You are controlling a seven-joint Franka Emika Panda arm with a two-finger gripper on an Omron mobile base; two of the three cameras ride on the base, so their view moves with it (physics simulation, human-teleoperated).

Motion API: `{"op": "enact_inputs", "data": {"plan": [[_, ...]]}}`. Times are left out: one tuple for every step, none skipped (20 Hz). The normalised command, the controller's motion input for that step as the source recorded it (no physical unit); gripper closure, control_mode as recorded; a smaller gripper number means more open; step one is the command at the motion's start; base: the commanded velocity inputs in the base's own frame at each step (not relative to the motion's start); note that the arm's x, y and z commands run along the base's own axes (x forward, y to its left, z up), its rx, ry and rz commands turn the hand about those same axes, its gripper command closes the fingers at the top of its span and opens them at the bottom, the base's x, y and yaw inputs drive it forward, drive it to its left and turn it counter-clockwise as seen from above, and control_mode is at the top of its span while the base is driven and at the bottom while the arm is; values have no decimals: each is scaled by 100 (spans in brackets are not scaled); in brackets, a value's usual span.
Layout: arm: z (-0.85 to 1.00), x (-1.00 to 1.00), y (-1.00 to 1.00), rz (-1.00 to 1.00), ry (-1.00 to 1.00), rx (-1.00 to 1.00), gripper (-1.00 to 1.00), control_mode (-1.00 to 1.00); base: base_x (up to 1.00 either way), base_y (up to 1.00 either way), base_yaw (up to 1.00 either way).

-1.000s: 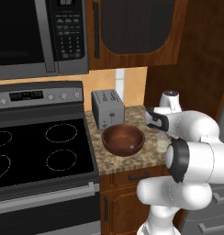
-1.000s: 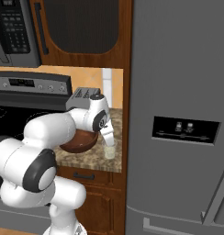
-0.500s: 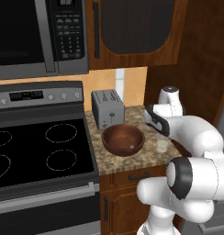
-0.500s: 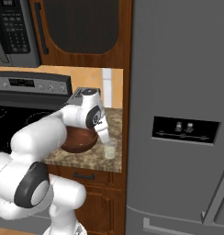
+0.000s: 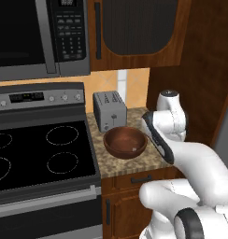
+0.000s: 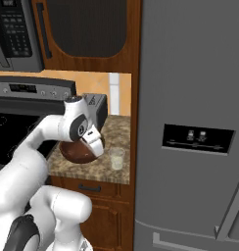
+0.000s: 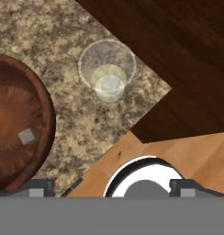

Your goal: Grab a lemon wedge from the fridge and one ice cube from the ice bowl, and put them in the glass of lemonade.

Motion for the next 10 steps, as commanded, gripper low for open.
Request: {"op": "enact_inputs", "data": {"plan": [[7, -64, 17, 47, 10, -14, -100, -100, 0, 0, 0], [7, -66, 18, 45, 6, -11, -100, -100, 0, 0, 0], [11, -74, 20, 44, 5, -10, -100, -100, 0, 0, 0], [11, -86, 31, 42, 0, -7, -100, -100, 0, 0, 0], [9, -81, 34, 40, 0, -5, -100, -100, 0, 0, 0], [11, -86, 32, 35, -2, -1, -100, -100, 0, 0, 0], [14, -91, 23, 31, -11, 0, -100, -100, 0, 0, 0], [25, -92, 14, 28, -18, 0, -100, -100, 0, 0, 0], [41, -87, 3, 22, -20, 0, -100, -100, 0, 0, 0], [48, -82, 0, 14, -20, 0, -100, -100, 0, 0, 0]]}}
